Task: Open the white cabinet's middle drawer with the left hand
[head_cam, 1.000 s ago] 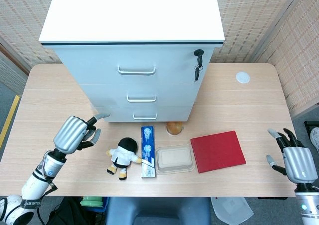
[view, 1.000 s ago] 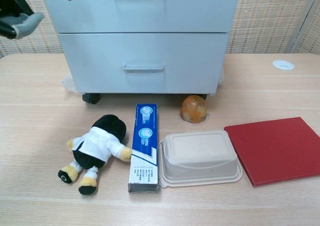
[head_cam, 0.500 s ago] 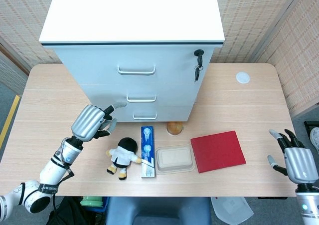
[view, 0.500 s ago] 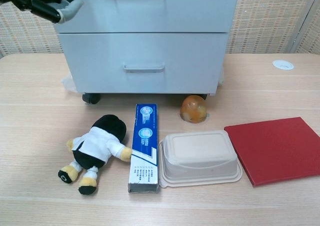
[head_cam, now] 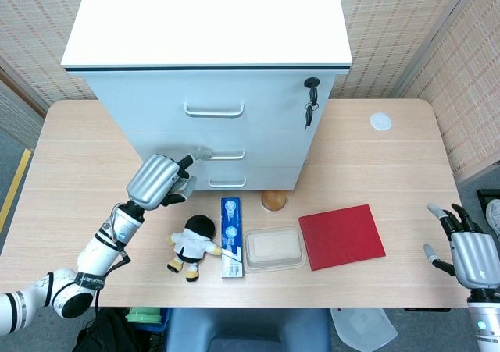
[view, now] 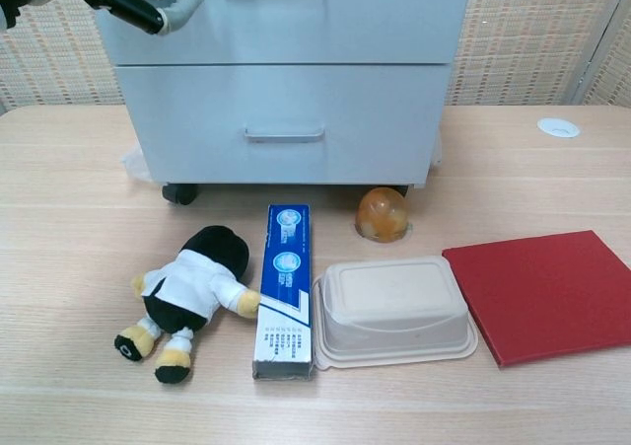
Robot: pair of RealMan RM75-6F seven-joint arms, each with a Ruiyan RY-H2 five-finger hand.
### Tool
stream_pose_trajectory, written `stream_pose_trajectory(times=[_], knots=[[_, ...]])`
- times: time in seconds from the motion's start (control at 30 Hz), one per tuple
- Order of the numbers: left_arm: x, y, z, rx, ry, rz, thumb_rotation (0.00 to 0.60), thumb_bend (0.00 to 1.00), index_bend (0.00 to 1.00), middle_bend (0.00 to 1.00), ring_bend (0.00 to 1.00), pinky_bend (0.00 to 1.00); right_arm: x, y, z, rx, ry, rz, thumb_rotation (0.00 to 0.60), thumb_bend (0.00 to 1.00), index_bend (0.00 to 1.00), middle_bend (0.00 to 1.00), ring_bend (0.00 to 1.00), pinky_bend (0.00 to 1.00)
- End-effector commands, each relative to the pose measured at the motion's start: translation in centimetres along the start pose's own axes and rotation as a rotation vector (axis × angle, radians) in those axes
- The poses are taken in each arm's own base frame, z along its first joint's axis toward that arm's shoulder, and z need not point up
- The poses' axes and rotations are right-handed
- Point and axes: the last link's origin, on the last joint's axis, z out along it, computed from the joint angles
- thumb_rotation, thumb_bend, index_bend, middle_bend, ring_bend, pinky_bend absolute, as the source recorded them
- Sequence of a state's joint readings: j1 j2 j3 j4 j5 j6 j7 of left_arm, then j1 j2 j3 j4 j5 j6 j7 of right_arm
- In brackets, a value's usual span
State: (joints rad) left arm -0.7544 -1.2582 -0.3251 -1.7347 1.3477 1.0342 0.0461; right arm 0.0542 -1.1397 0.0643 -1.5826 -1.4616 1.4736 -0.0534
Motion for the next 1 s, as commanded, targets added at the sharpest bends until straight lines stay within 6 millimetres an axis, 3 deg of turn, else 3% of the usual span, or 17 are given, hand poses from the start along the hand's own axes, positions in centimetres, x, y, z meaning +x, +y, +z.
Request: stream_pose_trajectory(times=[0.03,0.67,1.0], knots=[[0.0,0.1,0.5,-0.003,0.001,0.002,0.6,0.58,0.22,0.94,1.0,1.0,0.0,0.1,0.0,-0.004,-0.001,0.0,0.6,0.28,0.16,0.25,0.2,0.32],[0.0,0.6,1.8,-0.002,-0.027,0.06,0.6,0.58,0.29,0.94,1.0,1.0,-0.2,0.6,-0.4,-0.022,-0.003,0.009,0.6,0.27,0.16,0.25,0.2,0.32],[0.2,1.3,0.9,-0.018,-0.025,0.072,0.6,0.58,0.29,0.94,1.0,1.0,-0.2,0.7,-0.4,-0.022,-0.002,0.012,0.6,0.27,0.16,0.25,0.19,0.32]])
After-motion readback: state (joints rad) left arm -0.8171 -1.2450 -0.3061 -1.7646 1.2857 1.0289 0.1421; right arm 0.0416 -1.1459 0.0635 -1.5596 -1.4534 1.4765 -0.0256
